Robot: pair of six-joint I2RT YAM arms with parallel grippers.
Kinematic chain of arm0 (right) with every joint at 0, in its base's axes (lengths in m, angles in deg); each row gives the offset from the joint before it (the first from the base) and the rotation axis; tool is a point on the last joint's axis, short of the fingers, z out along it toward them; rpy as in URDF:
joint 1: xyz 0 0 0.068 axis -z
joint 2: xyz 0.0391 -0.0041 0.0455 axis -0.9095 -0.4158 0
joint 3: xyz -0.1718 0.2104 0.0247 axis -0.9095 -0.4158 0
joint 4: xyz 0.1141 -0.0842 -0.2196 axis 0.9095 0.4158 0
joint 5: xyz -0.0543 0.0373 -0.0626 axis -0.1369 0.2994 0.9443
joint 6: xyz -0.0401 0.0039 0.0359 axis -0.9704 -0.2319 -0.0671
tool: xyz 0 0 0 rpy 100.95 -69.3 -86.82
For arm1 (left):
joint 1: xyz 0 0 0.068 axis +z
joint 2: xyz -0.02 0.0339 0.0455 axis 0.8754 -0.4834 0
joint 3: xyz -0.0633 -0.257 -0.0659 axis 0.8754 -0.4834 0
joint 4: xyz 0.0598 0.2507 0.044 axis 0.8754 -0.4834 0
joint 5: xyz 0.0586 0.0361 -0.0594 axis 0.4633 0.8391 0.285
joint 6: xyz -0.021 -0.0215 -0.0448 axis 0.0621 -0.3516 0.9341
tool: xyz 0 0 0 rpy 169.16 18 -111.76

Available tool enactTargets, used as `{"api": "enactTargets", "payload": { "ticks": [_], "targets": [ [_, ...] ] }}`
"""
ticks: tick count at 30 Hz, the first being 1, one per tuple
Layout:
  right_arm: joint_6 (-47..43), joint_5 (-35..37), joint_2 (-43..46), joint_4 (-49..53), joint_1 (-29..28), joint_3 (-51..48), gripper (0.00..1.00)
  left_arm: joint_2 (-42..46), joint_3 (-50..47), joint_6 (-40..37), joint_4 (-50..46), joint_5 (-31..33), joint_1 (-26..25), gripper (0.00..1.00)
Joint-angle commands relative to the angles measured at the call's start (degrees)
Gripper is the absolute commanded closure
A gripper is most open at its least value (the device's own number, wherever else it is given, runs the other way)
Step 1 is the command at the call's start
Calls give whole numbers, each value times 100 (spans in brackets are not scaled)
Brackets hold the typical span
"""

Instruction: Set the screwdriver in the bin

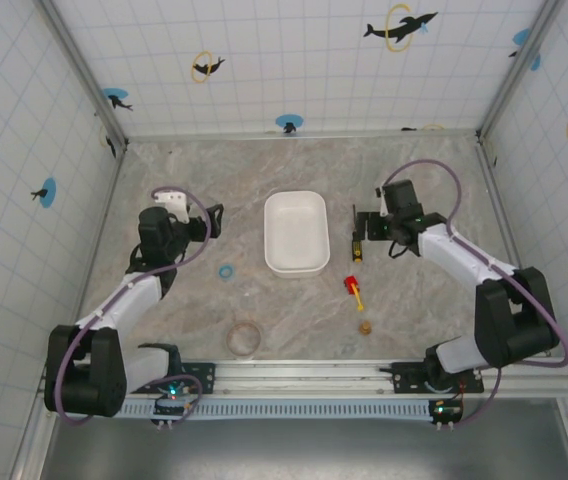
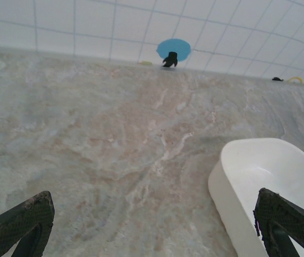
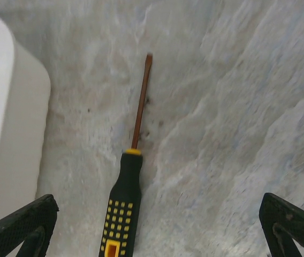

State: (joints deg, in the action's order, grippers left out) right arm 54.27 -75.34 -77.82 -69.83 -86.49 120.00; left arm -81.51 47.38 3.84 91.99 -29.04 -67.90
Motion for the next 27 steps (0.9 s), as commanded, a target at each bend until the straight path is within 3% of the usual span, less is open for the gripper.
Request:
{"api": "enactTargets", "payload": {
  "ticks": [1,13,27],
  "targets": [
    [252,-58,-207,210,-114,158,1,47,32,175,-150,-64,-68,2],
    [476,-19,-1463,304,-625,775,11,-72,181,180,-366,-54,-110,2],
    [478,220,-1836,578,-743,1011,41,-37,208,149,-495,-7,-132,2]
  ]
}}
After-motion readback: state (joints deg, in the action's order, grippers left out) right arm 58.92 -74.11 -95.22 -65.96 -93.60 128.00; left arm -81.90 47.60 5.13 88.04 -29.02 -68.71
